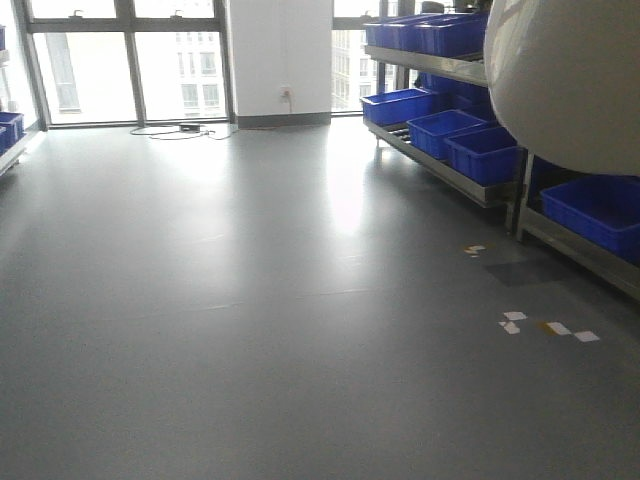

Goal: Move white bin to right shelf second layer
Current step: 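Drive across the room toward the roller shelf with blue crates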

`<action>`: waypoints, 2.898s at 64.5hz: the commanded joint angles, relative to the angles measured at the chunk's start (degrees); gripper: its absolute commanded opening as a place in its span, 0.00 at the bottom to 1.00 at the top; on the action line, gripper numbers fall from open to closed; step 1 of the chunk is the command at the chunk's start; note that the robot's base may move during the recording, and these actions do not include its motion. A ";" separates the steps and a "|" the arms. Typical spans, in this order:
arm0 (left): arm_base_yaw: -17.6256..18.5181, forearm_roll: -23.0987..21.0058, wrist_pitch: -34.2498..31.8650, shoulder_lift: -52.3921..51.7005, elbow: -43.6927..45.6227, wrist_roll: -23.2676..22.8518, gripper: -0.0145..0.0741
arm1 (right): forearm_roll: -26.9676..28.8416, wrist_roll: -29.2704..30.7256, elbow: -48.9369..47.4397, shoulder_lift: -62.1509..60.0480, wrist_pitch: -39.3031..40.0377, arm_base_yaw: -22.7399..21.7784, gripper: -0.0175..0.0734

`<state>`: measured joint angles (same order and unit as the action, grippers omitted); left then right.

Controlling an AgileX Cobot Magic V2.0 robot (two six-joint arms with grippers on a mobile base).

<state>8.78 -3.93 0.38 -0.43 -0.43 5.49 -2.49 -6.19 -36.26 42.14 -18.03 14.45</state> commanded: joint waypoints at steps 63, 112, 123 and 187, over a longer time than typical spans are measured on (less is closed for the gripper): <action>0.00 -0.29 -4.99 -0.76 -1.90 -0.43 0.26 | -0.18 -0.02 -1.93 -0.56 5.75 -0.42 0.25; 0.00 -0.29 -4.99 -0.76 -1.90 -0.43 0.26 | -0.18 -0.02 -1.93 -0.56 5.75 -0.42 0.25; 0.00 -0.29 -4.99 -0.76 -1.90 -0.43 0.26 | -0.18 -0.02 -1.93 -0.56 5.75 -0.42 0.25; 0.00 -0.29 -4.99 -0.76 -1.90 -0.43 0.26 | -0.18 -0.02 -1.93 -0.56 5.75 -0.42 0.25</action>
<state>8.78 -3.93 0.38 -0.43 -0.43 5.49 -2.49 -6.19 -36.26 42.14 -18.03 14.45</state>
